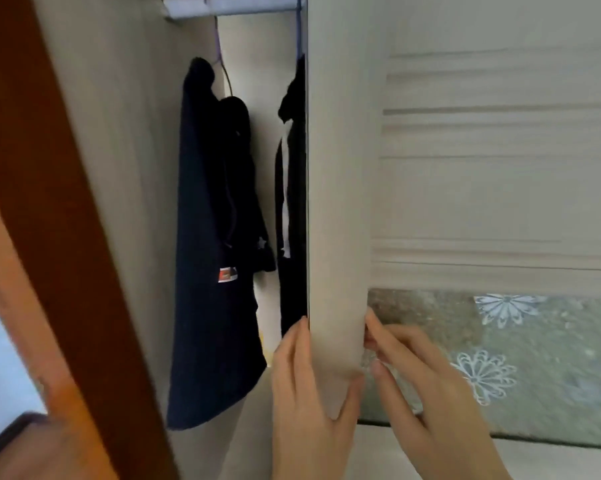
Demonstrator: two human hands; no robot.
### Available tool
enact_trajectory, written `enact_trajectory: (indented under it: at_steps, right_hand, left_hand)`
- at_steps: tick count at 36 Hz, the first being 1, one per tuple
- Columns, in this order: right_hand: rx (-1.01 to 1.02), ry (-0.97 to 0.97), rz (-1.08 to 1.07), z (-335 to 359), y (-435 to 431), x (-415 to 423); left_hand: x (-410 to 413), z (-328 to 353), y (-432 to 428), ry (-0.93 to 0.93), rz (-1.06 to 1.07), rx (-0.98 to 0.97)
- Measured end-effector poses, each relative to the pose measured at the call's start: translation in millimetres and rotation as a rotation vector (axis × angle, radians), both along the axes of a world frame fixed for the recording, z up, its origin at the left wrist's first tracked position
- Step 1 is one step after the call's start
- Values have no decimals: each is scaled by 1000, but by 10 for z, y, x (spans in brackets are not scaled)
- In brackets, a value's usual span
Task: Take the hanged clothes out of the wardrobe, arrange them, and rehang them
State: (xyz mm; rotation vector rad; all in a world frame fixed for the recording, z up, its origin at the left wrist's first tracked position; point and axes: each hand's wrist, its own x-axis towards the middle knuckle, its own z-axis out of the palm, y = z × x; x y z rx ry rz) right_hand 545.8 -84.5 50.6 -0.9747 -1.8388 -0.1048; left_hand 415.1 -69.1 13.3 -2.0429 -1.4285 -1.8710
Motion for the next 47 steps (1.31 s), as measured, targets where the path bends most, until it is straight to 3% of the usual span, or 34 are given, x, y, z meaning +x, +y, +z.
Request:
enact_trajectory:
  at_steps: [4, 8, 12, 23, 28, 39, 42, 45, 47]
  right_hand:
    - [21, -72, 94, -23, 133, -398]
    - [244, -267, -24, -94, 283, -822]
    - [274, -459, -129, -131, 452, -1204]
    - [213, -556, -134, -118, 580, -1931]
    - [230, -591, -141, -150, 632, -2098]
    - [239, -539, -109, -127, 613, -2289]
    - [216, -513, -5, -69, 565, -2264]
    - [188, -387, 168, 2, 479, -2073]
    - [94, -185, 299, 132, 353, -1855]
  left_hand:
    - [-411, -81, 2, 201, 279, 179]
    - [-823, -178, 126, 335, 460, 152]
    - [-1186, -177, 125, 403, 593, 42]
    - [-1866, -183, 167, 532, 793, -36]
    - [-2002, -166, 186, 506, 812, -4]
    - [-2207, -177, 221, 479, 747, 36]
    - [-2175, -153, 206, 435, 715, 48]
    - [-2146, -100, 190, 401, 656, 118]
    - [-2052, 79, 104, 291, 579, 172]
